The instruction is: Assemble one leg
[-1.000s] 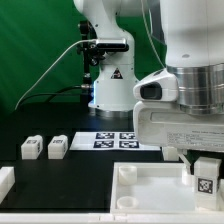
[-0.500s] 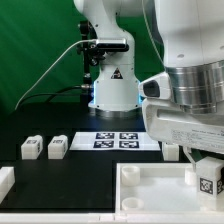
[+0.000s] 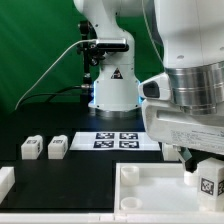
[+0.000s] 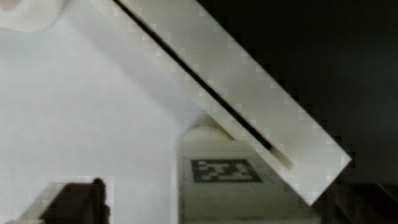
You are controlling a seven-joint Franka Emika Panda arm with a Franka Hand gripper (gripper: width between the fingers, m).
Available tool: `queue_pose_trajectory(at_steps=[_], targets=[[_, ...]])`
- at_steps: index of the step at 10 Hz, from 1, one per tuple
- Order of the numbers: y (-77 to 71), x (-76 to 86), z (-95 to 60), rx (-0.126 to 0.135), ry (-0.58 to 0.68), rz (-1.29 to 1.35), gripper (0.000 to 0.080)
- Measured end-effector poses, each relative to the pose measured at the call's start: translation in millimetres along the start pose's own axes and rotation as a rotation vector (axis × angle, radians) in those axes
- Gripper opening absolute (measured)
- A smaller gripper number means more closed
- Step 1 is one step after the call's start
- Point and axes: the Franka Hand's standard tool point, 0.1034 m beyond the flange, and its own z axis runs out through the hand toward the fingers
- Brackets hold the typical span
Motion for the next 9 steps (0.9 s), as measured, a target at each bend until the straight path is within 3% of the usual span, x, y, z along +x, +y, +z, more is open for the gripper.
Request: queue_pose_trajectory(at_steps=[6,8,9], targets=[[0.4,0.0,0.8,-0.001,-0.001,0.000,0.0642],[0.3,-0.2,0.9,-0.001,-0.001,0.046,0.0298],[0.2,-0.2,0.9,0.000,-0.001,0.065,0.0291]])
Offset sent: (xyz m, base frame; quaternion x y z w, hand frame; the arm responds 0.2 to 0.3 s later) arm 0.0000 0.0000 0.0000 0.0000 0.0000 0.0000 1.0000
